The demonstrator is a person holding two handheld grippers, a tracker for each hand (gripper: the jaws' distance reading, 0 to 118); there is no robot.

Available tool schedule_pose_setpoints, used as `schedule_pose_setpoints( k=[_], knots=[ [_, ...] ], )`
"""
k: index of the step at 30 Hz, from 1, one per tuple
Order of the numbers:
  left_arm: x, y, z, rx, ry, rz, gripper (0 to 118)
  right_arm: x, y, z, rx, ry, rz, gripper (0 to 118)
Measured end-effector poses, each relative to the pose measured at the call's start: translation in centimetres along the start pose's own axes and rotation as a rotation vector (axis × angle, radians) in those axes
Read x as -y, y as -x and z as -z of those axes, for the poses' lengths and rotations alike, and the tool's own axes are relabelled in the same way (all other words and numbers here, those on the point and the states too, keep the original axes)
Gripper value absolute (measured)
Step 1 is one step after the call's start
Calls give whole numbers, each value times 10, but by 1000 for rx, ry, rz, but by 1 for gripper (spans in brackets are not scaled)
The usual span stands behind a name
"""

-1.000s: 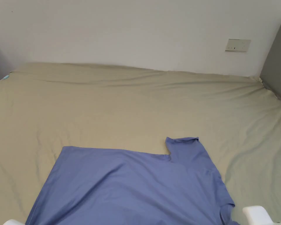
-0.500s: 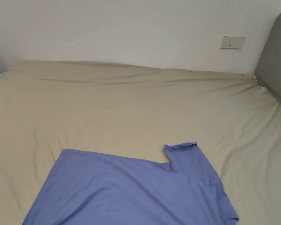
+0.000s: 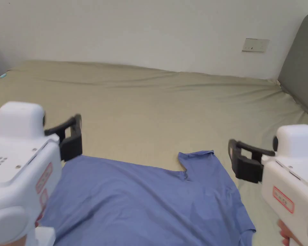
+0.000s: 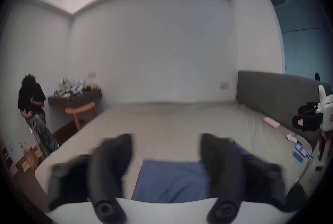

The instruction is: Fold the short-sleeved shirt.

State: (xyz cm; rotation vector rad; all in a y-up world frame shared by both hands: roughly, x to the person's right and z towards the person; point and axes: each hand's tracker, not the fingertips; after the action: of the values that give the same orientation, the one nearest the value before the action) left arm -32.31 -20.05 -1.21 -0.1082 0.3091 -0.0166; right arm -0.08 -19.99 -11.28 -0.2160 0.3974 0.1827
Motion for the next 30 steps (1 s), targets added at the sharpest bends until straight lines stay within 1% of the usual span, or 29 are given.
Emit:
schedule_pose_setpoints(
  k=[1, 2, 3, 4, 5, 6, 7, 10, 12, 14, 17, 19, 22, 25, 28, 30],
  knots=[
    [-7, -11, -3, -9, -40, 19, 17, -7, 10, -5, -9, -43, -9, 24],
    [-12, -23, -5, 4, -79, 33, 17, -14, 21, -10, -7, -87, -24, 6],
    [-16, -30, -7, 19, -98, 36, 17, -17, 28, -12, 16, -122, -36, 2],
    [-19, -39, -10, 37, -112, 38, 17, -19, 30, -10, 34, -162, -50, 2],
    [-20, -46, -11, 38, -112, 38, 12, -21, 35, -10, 48, -187, -79, 2],
    [-21, -51, -11, 47, -117, 47, 5, -24, 39, -8, 46, -188, -104, 2],
    [-20, -56, -13, 50, -147, 37, 0, -27, 43, -6, 44, -185, -109, 2],
    [-24, -61, -8, 77, -112, 13, 0, -28, 45, 1, 11, -177, -105, 2],
    [-22, -63, -4, 76, -118, 4, 0, -27, 50, 4, 28, -177, -124, 2],
    [-20, -65, 0, 40, -117, 41, 0, -25, 54, 9, 60, -182, -155, 2],
    [-11, -67, 8, -3, -113, 105, 0, -20, 65, 14, 72, -174, -182, 2],
    [-2, -66, 17, -8, -92, 120, 0, -13, 65, 23, 69, -162, -192, 2],
    [15, -57, 37, 36, 3, 68, 0, -1, 64, 38, 49, -104, -176, 2],
    [41, -49, 62, 30, 89, 74, 0, 13, 60, 54, 28, -53, -151, 2],
    [82, -29, 94, 24, 241, 28, 0, 31, 53, 72, 20, 7, -140, 2],
    [112, -13, 121, 67, 353, -1, 0, 45, 45, 87, 8, 79, -115, 2]
  ],
)
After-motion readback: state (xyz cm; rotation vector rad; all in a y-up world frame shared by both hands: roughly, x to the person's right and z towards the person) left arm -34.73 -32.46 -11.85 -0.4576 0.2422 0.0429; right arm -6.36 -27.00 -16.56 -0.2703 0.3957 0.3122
